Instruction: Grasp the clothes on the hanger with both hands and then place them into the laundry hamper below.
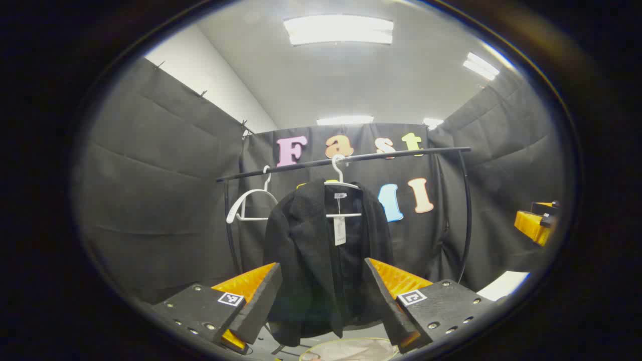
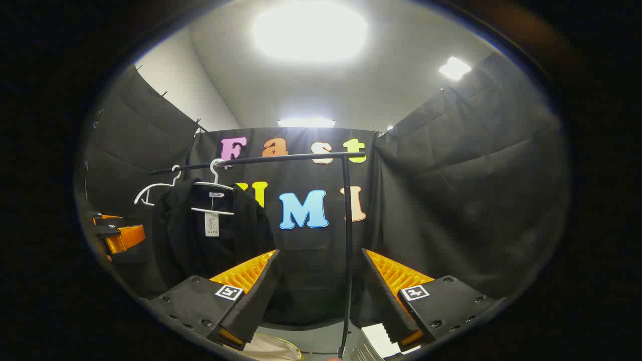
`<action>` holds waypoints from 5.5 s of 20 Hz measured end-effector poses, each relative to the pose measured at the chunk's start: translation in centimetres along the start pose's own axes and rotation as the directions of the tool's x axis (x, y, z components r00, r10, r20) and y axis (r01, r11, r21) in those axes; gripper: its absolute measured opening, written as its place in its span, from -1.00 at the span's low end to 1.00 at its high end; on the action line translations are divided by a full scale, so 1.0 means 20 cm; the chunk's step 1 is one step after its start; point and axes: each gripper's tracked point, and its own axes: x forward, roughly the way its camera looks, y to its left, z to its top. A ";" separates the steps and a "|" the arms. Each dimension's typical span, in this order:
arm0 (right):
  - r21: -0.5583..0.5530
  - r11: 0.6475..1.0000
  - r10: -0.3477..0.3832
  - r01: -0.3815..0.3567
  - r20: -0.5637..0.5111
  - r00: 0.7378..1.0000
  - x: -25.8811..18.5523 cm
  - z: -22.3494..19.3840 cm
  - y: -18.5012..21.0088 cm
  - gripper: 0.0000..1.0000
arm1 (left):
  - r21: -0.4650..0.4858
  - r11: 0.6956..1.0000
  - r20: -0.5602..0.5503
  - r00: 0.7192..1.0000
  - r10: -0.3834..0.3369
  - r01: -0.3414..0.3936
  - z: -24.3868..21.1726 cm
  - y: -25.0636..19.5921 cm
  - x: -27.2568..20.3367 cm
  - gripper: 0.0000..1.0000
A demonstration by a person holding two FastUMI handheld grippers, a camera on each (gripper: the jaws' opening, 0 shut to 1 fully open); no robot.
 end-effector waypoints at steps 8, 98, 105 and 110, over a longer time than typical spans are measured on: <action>0.009 1.000 -0.013 0.013 0.003 1.000 -0.02 0.02 -0.01 0.93 | 0.009 1.000 0.006 1.000 0.001 -0.001 0.01 0.05 -0.01 0.90; 0.067 0.908 0.416 -0.414 -0.016 0.909 1.74 -0.15 1.10 -0.96 | 0.224 0.892 0.044 0.918 0.393 -0.393 -0.01 0.27 1.17 -0.99; 0.092 0.945 0.310 -0.314 0.056 0.949 1.85 -0.02 0.91 -0.97 | 0.268 0.850 0.166 0.891 0.422 -0.453 0.29 0.35 1.04 -0.99; 0.069 0.960 0.261 -0.272 0.131 0.956 1.95 0.07 0.82 -0.96 | 0.278 0.825 0.245 0.867 0.434 -0.491 0.47 0.46 1.04 -0.99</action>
